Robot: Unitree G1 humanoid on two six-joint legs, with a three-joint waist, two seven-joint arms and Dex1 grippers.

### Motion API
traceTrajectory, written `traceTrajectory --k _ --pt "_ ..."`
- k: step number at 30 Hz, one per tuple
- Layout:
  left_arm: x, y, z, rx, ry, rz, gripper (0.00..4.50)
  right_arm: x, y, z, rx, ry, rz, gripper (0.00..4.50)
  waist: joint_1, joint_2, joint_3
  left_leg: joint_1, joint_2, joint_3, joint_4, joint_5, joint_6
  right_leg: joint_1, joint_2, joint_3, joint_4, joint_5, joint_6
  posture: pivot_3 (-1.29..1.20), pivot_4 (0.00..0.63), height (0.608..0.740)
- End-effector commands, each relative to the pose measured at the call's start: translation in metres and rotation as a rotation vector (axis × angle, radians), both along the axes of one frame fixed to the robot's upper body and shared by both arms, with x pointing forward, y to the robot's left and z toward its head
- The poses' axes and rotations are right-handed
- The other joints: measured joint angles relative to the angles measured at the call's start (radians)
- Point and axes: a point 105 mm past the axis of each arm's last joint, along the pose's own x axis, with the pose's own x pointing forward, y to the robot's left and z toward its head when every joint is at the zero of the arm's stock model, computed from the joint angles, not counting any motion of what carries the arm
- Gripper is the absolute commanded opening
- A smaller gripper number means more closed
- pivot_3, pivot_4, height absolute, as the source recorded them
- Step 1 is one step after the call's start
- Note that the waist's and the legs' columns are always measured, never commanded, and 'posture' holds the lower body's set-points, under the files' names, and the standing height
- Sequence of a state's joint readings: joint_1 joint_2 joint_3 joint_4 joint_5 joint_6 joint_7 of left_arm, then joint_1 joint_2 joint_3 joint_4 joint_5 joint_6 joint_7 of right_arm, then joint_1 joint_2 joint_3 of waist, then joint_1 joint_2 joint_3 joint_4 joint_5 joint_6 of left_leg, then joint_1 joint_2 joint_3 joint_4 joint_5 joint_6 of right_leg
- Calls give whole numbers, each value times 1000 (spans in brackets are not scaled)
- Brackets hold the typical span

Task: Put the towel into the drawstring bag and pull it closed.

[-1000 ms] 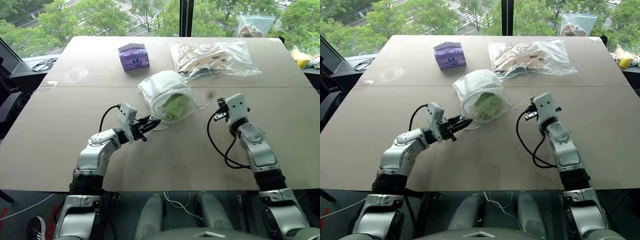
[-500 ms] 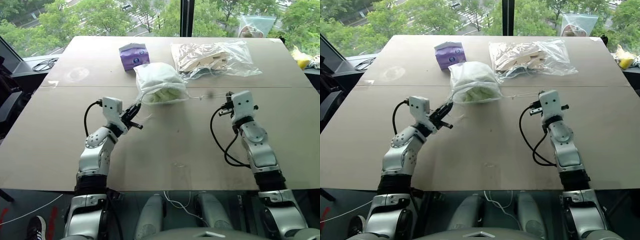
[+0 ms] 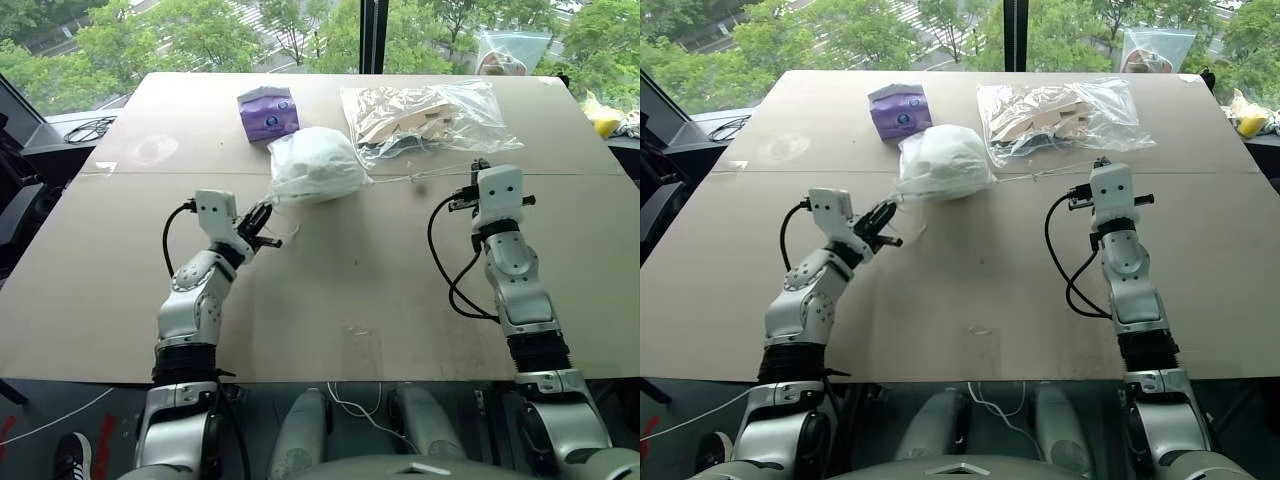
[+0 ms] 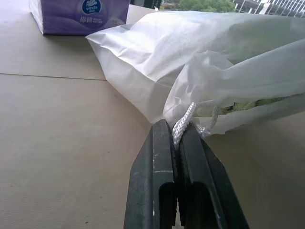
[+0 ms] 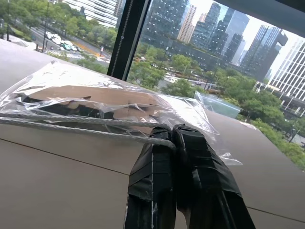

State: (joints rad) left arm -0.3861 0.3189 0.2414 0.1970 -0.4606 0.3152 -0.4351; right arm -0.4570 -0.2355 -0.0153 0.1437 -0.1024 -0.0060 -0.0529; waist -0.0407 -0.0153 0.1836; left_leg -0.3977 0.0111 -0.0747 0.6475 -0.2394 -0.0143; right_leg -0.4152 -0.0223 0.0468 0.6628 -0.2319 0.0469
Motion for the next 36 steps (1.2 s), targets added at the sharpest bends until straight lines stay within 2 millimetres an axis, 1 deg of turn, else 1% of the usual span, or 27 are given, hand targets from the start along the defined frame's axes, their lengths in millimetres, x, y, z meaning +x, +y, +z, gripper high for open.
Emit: traceTrajectory --k 1,4,6,7,8,9,10,11,13,14,20,23,27,30,33,34,35,36 --pt "-12 30 -15 -114 65 60 52 -6 -27 15 49 -68 -100 0 -2 0 0 0 0 0 0 0 0 0 0 0 0 0 0 0 150 740" --pt "-25 11 -17 -159 77 -98 52 -7 -16 10 52 -52 -56 0 -3 0 0 0 0 0 -1 0 0 0 0 0 0 0 0 0 150 740" --pt "-32 -1 -16 -167 79 -199 585 -7 -5 7 51 -43 -26 0 -3 0 0 0 0 0 0 0 0 0 0 0 0 0 0 0 150 740" --pt "-34 -4 -16 -159 82 -221 793 -7 -1 7 51 -40 -14 0 -4 0 0 0 0 0 0 0 0 0 0 0 0 0 0 0 150 740" --pt "-35 -6 -16 -153 83 -233 1261 -7 1 6 51 -37 -7 0 -3 0 0 1 0 1 0 0 0 0 0 1 0 0 0 0 150 740" --pt "-31 -4 -19 -114 89 -201 1564 -7 5 5 53 -33 7 0 -2 0 0 1 0 0 0 0 0 0 0 0 0 0 0 0 150 740" --pt "-29 -3 -20 -91 87 -186 2136 -7 9 4 55 -28 19 0 -2 0 0 1 0 0 0 0 0 0 0 0 0 0 0 0 150 740" --pt "-28 -3 -21 -76 85 -177 2442 -7 12 3 57 -25 27 0 -2 0 0 1 0 0 0 0 0 1 0 0 0 0 0 0 150 740" --pt "-27 -4 -20 -75 79 -173 3398 -8 15 2 53 -20 39 0 -1 0 0 1 0 0 0 0 0 1 0 0 0 0 0 0 150 740" --pt "-27 -6 -22 -63 84 -177 3714 -8 17 1 52 -17 43 0 -1 0 -1 2 0 0 0 0 0 1 0 0 0 0 0 0 150 740" --pt "-32 -17 -36 9 119 -215 3714 -9 19 0 49 -9 50 0 -1 2 -2 2 0 0 0 1 -1 1 1 0 1 0 0 0 150 740" --pt "-38 -21 -43 43 144 -258 3714 -7 18 2 46 -11 50 0 -1 2 -2 2 0 0 0 1 -1 1 0 0 1 0 0 0 150 740" --pt "-41 -25 -47 84 168 -301 3714 -6 18 3 46 -10 53 0 -1 2 -2 2 0 0 0 0 -1 1 0 1 1 0 0 0 150 740" --pt "-42 -23 -51 125 195 -303 3714 -6 19 3 46 -8 58 0 -1 3 -2 2 0 0 0 0 0 1 0 1 0 0 0 0 150 740" --pt "-45 -23 -56 183 229 -320 2979 -5 20 3 48 -8 59 0 -1 3 -2 2 0 1 0 0 0 1 0 1 0 0 0 0 150 740" --pt "-47 -23 -56 202 228 -329 2433 -5 20 3 48 -8 59 0 -1 3 -2 2 0 1 0 0 0 1 0 1 0 0 0 0 150 740" --pt "-48 -23 -57 218 227 -332 2055 -5 20 2 49 -8 59 0 -2 3 -3 2 0 1 0 0 0 1 0 1 0 0 0 0 150 740" --pt "-48 -22 -57 229 230 -328 1429 -5 20 2 50 -8 59 0 -1 4 -3 2 0 1 0 0 0 1 0 1 0 0 0 0 150 740"
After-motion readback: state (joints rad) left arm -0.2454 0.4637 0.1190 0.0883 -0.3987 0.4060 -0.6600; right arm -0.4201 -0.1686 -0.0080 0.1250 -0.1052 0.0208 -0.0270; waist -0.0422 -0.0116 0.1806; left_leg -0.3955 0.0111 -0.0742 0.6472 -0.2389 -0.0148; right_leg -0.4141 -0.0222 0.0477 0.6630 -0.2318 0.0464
